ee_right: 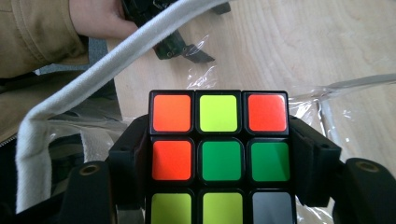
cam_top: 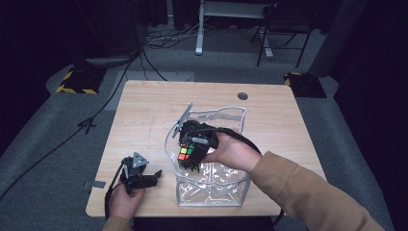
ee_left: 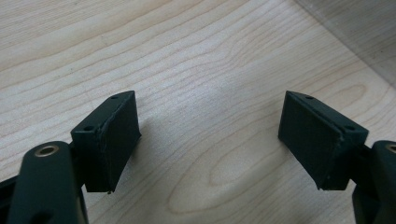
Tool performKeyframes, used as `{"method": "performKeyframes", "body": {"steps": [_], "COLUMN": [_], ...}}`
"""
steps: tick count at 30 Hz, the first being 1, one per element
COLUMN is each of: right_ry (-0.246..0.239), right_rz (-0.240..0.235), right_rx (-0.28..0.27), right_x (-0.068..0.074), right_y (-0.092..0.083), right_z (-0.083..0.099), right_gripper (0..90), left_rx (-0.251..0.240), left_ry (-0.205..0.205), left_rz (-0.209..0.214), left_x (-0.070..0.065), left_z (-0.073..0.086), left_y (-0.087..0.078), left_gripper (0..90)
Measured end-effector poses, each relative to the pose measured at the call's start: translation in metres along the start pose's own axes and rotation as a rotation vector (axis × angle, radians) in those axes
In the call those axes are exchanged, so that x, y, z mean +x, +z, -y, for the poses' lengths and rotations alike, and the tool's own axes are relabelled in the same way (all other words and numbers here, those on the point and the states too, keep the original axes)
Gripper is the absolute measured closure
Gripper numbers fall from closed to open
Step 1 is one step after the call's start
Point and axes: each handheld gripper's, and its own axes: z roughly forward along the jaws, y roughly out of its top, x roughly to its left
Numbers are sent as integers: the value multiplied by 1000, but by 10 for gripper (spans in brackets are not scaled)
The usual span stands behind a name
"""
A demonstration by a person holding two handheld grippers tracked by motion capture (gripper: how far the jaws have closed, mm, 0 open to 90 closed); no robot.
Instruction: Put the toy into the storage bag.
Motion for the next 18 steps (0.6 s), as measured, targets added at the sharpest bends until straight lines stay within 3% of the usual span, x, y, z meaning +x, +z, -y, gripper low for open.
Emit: {"method": "performKeyframes", "body": {"steps": [9,15,18], "right_ry": [3,2,1], "right_rz": [-19,-36,-42], "right_rx": [58,141,146], "right_x": [1,5,6], "right_y": [16,36,37], "right_z": [-1,-2,-1], "right_gripper": [339,339,339], "left_rx": [0,0,0], "left_ry": [0,-1,0], "left_rz": [1,2,1], "left_x": [0,0,0], "left_z": [0,0,0], "left_y": [0,0,0], "left_gripper": [208,208,208]}}
